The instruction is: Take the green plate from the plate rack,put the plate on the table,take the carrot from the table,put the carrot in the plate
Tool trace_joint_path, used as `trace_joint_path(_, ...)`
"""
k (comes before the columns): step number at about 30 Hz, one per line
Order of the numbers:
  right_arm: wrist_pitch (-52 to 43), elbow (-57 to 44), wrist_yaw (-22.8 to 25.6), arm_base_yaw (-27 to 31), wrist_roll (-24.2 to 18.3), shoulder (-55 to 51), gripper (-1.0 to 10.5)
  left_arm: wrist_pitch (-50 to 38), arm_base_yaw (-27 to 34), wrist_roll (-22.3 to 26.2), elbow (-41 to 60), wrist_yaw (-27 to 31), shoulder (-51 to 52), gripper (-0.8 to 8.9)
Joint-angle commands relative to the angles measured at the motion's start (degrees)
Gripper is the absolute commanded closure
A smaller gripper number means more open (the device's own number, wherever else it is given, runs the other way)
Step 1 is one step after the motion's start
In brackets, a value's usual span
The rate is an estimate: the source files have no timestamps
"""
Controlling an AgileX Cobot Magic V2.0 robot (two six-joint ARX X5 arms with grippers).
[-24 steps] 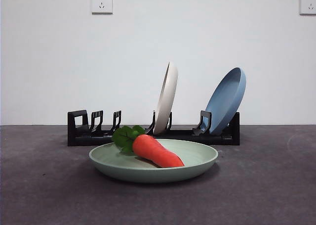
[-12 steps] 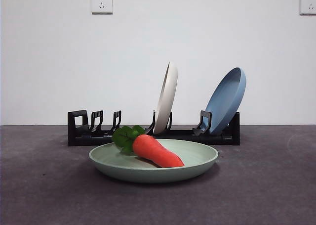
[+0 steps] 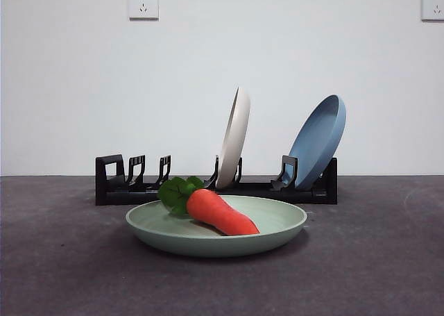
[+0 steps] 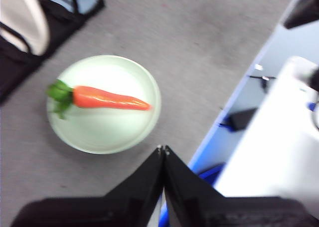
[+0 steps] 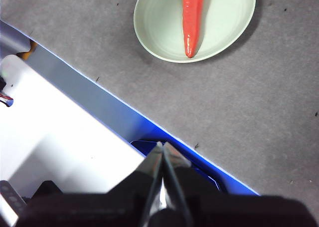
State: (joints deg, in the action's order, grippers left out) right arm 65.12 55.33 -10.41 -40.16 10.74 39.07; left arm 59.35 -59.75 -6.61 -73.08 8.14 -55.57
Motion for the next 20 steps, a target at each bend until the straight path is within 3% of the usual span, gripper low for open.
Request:
trace_joint_path(1, -0.22, -0.07, 0.09, -0.15, -0.09, -0.13, 9.5, -4.13, 3.54, 6.97, 0.22, 4.33, 1.18, 8.17)
trace_joint_path(5, -0.20, -0.07, 0.07, -0.15, -0.09, -0.13, 9.5, -17.05, 14.27, 14.84, 0.50, 1.68, 3.17, 8.17)
trace_joint_path(10, -0.20, -0.07, 0.11, -0.15, -0.09, -0.13, 9.5, -29.24, 31.78, 15.87, 2.47, -11.30, 7.61, 8.17)
trace_joint_path(13, -0.22, -0.07, 0.09, -0.15, -0.09, -0.13, 9.5, -33.66, 41.77, 15.87, 5.70, -15.96, 11.98, 8.17)
trace_joint_path(20, -0.20, -0.07, 0.11, -0.15, -0.09, -0.13, 9.5, -42.49, 57.05, 15.93, 21.49, -15.54, 25.31, 8.17)
